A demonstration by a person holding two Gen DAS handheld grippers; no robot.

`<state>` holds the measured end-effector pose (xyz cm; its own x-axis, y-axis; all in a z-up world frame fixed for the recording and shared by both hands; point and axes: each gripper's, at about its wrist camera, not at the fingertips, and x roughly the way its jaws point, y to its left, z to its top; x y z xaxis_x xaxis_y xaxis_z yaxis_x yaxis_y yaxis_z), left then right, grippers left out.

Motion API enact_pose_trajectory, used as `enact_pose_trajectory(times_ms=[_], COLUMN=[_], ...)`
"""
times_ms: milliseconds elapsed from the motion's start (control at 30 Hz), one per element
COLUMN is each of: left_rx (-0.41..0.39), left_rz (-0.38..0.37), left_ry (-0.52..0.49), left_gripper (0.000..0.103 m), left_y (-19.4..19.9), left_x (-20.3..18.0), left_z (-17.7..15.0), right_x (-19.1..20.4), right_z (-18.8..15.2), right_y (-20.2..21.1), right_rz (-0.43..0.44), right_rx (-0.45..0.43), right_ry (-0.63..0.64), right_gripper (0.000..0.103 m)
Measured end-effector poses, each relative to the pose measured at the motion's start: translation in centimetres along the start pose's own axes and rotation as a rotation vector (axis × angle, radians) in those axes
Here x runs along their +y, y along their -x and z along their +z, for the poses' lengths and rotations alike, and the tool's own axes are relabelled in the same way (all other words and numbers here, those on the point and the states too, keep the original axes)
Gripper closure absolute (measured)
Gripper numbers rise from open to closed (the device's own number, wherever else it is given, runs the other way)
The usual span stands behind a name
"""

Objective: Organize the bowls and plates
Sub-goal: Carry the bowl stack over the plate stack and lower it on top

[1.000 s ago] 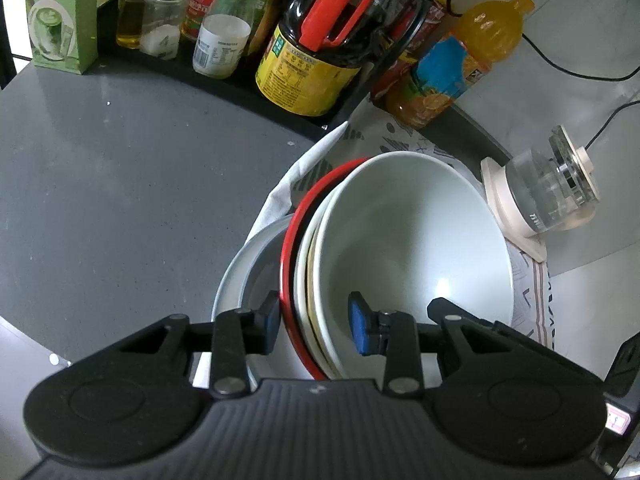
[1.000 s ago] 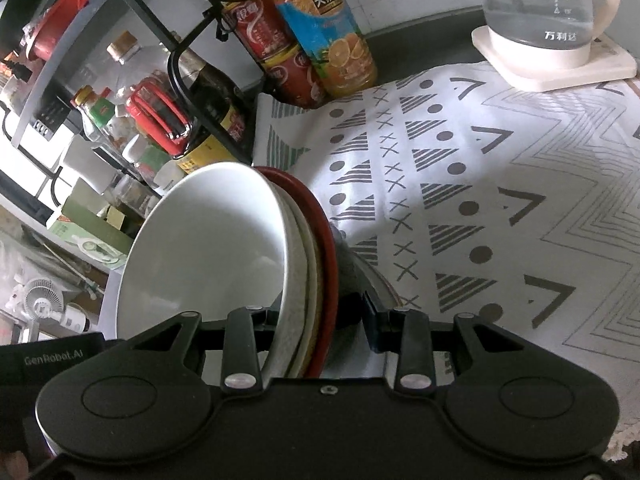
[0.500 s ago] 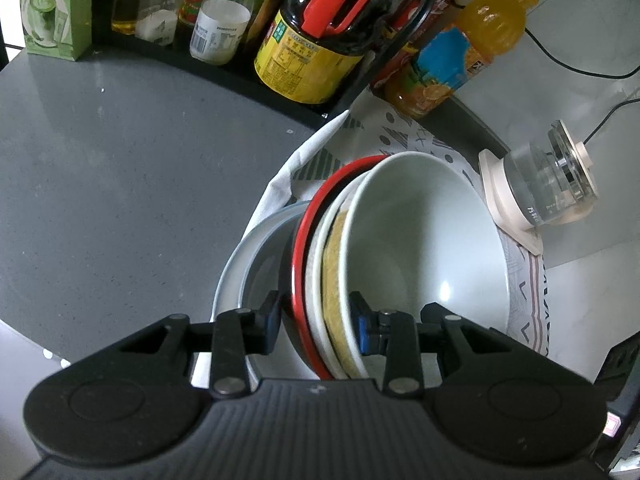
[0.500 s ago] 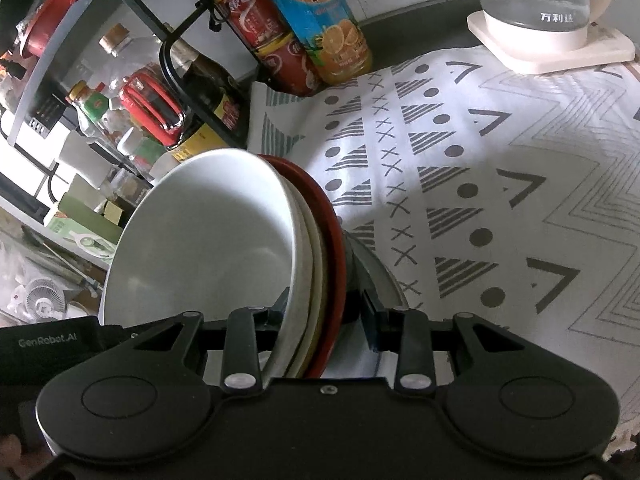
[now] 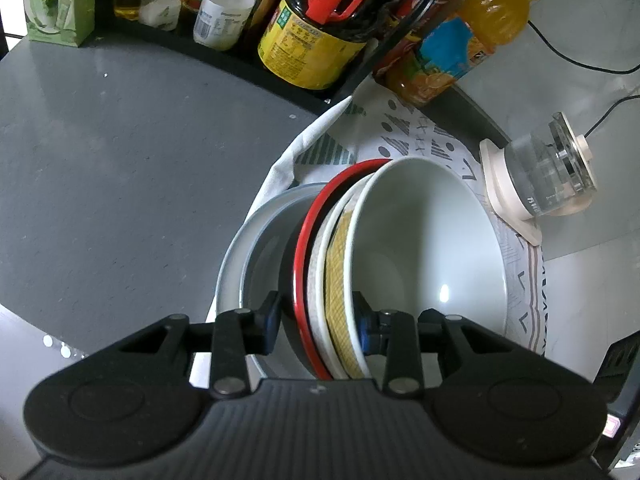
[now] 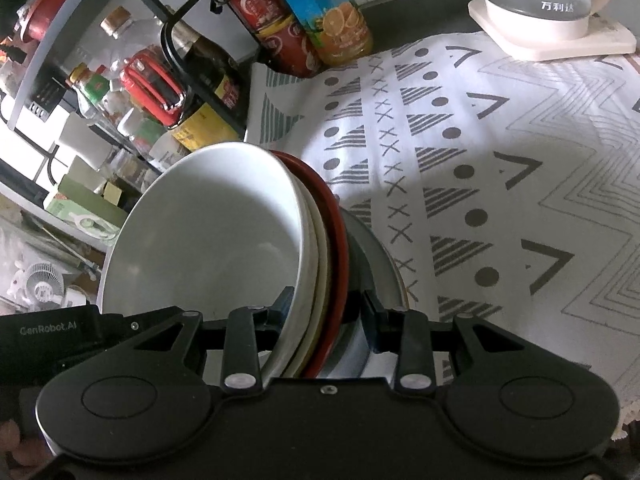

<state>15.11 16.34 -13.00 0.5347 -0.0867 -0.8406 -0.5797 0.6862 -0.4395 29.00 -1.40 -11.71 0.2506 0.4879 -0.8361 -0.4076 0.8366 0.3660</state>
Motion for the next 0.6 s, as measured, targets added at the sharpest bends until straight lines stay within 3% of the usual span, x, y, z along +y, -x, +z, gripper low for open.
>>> enact_pose_trajectory(times_ms=[600], left_rx=[0.058], left_rz=[0.029], left_ry=[-0.052], left_gripper=[0.069], left_y=[-0.93], left_x=[-0.10], left_z=[0.56], right_x=[0.39], right_z=[-0.39], right_y=[0.02], right_rz=[0.012], right_rx=[0.022], right_ry=[-0.004], right_gripper=[0.063])
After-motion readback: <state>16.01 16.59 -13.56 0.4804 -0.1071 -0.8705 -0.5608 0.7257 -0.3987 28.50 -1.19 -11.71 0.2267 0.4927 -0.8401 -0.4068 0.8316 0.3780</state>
